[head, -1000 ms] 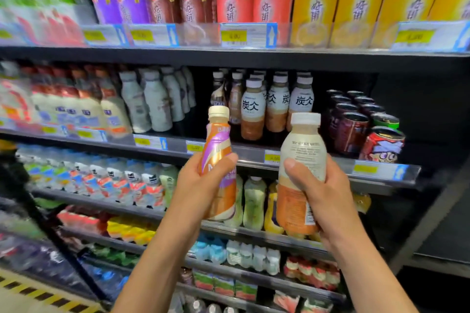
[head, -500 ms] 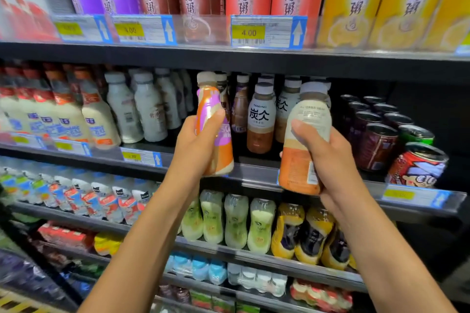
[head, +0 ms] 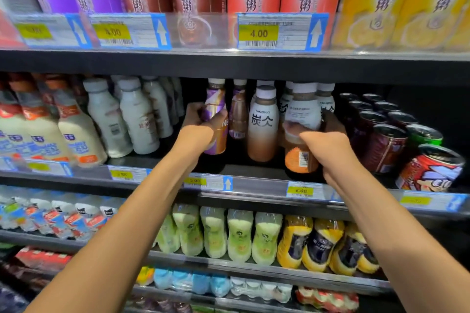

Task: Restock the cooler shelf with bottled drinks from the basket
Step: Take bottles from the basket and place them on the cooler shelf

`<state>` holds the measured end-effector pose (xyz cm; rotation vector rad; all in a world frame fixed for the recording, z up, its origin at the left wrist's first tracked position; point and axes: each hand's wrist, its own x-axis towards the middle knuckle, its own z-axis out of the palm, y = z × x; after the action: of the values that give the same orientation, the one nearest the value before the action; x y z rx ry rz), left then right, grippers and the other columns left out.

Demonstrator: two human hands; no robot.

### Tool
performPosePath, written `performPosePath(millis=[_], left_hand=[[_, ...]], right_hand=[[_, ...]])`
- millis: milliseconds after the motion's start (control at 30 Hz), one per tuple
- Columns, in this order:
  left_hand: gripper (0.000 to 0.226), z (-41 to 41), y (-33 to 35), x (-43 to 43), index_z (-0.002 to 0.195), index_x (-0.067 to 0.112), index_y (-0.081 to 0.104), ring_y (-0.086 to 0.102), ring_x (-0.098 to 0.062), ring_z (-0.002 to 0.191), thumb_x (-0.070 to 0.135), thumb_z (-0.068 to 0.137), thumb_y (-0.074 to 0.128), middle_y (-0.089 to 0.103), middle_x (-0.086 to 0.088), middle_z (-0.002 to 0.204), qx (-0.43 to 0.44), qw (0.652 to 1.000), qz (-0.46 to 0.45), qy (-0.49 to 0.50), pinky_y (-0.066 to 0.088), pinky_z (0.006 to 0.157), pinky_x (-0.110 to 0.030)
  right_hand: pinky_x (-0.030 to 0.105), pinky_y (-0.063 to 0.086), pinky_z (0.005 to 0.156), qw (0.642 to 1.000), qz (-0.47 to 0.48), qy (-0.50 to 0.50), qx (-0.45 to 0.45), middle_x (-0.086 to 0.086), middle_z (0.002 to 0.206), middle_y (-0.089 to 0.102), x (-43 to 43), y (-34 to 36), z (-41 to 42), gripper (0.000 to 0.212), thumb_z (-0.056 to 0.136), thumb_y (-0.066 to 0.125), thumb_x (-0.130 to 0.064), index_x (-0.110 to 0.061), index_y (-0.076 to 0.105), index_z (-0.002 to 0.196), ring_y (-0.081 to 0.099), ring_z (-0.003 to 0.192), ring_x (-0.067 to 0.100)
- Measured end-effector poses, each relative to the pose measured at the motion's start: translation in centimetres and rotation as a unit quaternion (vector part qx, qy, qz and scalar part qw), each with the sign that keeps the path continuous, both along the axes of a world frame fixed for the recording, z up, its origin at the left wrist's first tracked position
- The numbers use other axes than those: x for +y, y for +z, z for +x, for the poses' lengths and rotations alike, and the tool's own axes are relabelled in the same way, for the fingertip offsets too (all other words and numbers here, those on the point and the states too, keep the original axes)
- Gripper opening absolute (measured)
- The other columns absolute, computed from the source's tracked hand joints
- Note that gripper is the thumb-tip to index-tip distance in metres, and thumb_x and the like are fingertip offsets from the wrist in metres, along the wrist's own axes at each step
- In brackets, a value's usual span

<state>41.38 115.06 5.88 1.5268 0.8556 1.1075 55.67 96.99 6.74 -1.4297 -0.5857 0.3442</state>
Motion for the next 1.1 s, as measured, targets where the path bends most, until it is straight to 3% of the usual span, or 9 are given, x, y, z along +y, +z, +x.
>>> performPosePath(millis=[133, 333, 400, 500, 600, 833, 933, 1100], left_hand=[[0.053, 0.7, -1.2, 2.4, 0.121, 0.001, 0.053, 0.060, -0.021, 0.089, 0.015, 0.079, 0.081, 0.066, -0.013, 0.103, 0.039, 0.999, -0.007, 0.012, 0.051, 0.092, -0.040], [0.061, 0.7, -2.2, 4.8, 0.117, 0.005, 0.057, 0.066, -0.021, 0.090, 0.026, 0.068, 0.087, 0.070, -0.012, 0.109, 0.070, 0.997, -0.008, -0.020, 0.055, 0.084, -0.037], [0.064, 0.7, -2.1, 5.2, 0.118, 0.008, 0.057, 0.068, -0.024, 0.094, 0.027, 0.065, 0.087, 0.070, -0.012, 0.110, 0.065, 0.997, -0.017, -0.036, 0.055, 0.088, -0.043], [0.065, 0.5, -1.9, 5.6, 0.119, 0.013, 0.054, 0.068, -0.024, 0.101, 0.028, 0.065, 0.087, 0.069, -0.008, 0.112, 0.067, 0.995, -0.028, -0.069, 0.054, 0.093, -0.048], [0.067, 0.6, -1.9, 6.2, 0.121, 0.014, 0.053, 0.068, -0.023, 0.103, 0.031, 0.065, 0.086, 0.069, -0.007, 0.114, 0.070, 0.993, -0.031, -0.091, 0.053, 0.096, -0.049], [0.061, 0.7, -2.0, 6.8, 0.123, 0.016, 0.051, 0.066, -0.022, 0.105, 0.027, 0.074, 0.085, 0.066, -0.005, 0.117, 0.063, 0.992, -0.027, -0.105, 0.051, 0.098, -0.048], [0.069, 0.7, -2.2, 7.1, 0.126, 0.018, 0.050, 0.066, -0.023, 0.106, 0.031, 0.069, 0.087, 0.066, -0.004, 0.119, 0.058, 0.992, -0.030, -0.111, 0.051, 0.098, -0.050], [0.067, 0.6, -2.3, 7.2, 0.127, 0.018, 0.050, 0.065, -0.023, 0.107, 0.030, 0.071, 0.086, 0.064, -0.004, 0.120, 0.058, 0.991, -0.033, -0.114, 0.051, 0.098, -0.050]], right_hand=[[0.034, 0.058, 0.083, 0.999, -0.019, 0.012, -0.023, -0.005, 0.103, 0.075, 0.9, -1.0, 1.0, 0.055, 0.069, 0.089, -0.016, -0.022, 0.063, 0.118, 0.072, 0.094, 0.012], [0.044, 0.057, 0.091, 0.999, -0.041, 0.004, -0.030, 0.003, 0.107, 0.073, 1.9, -1.7, 1.9, 0.059, 0.069, 0.088, -0.012, -0.013, 0.061, 0.122, 0.071, 0.098, 0.020], [0.046, 0.056, 0.092, 0.998, -0.051, 0.007, -0.036, 0.002, 0.107, 0.074, 2.2, -1.7, 1.9, 0.063, 0.065, 0.090, -0.019, -0.014, 0.061, 0.121, 0.071, 0.098, 0.019], [0.046, 0.056, 0.093, 0.996, -0.077, 0.002, -0.048, -0.002, 0.109, 0.074, 2.5, -1.5, 1.9, 0.088, 0.041, 0.090, -0.045, -0.021, 0.060, 0.120, 0.071, 0.100, 0.019], [0.045, 0.056, 0.092, 0.995, -0.084, 0.007, -0.054, -0.004, 0.107, 0.074, 2.6, -1.3, 2.2, 0.093, 0.034, 0.089, -0.048, -0.023, 0.060, 0.118, 0.070, 0.099, 0.018], [0.044, 0.056, 0.092, 0.995, -0.080, 0.009, -0.065, -0.002, 0.110, 0.073, 2.9, -1.5, 2.7, 0.081, 0.052, 0.094, -0.033, -0.016, 0.058, 0.123, 0.070, 0.101, 0.017], [0.040, 0.056, 0.091, 0.993, -0.088, 0.004, -0.075, -0.002, 0.113, 0.071, 3.2, -1.7, 3.0, 0.072, 0.064, 0.092, -0.021, -0.015, 0.055, 0.126, 0.068, 0.103, 0.017], [0.039, 0.054, 0.091, 0.993, -0.085, -0.003, -0.076, -0.003, 0.113, 0.070, 3.5, -1.8, 3.1, 0.070, 0.066, 0.091, -0.018, -0.016, 0.052, 0.125, 0.067, 0.103, 0.015]])
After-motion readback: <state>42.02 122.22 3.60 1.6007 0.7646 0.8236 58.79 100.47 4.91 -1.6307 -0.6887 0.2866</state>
